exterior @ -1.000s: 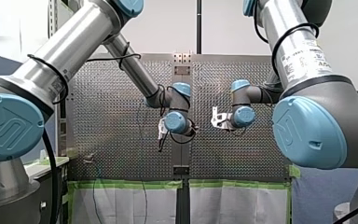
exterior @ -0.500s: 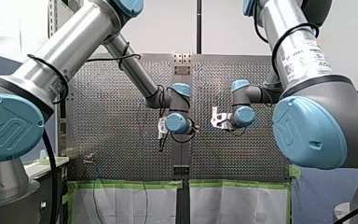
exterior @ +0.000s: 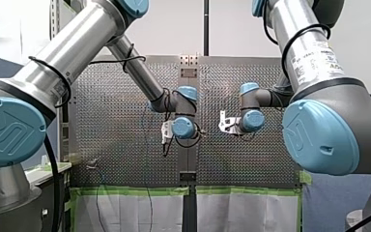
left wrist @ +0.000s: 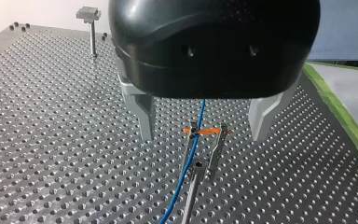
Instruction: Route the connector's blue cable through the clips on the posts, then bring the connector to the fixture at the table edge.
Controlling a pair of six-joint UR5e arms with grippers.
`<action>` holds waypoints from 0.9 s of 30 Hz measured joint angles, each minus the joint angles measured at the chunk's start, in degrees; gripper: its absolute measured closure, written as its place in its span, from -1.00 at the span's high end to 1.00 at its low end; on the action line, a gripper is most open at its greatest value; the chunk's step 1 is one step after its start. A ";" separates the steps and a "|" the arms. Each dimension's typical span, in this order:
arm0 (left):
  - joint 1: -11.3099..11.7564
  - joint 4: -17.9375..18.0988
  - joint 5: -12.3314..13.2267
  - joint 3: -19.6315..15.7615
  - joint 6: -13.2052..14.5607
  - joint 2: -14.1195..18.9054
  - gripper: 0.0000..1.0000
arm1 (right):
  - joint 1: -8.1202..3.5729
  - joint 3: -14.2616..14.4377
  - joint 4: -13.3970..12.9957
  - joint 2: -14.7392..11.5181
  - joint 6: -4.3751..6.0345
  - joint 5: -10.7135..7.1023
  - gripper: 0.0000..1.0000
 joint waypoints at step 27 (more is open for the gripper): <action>0.46 2.50 4.27 -7.17 -6.24 6.81 0.97 | -1.30 -0.02 0.18 -0.04 0.27 0.19 -1.00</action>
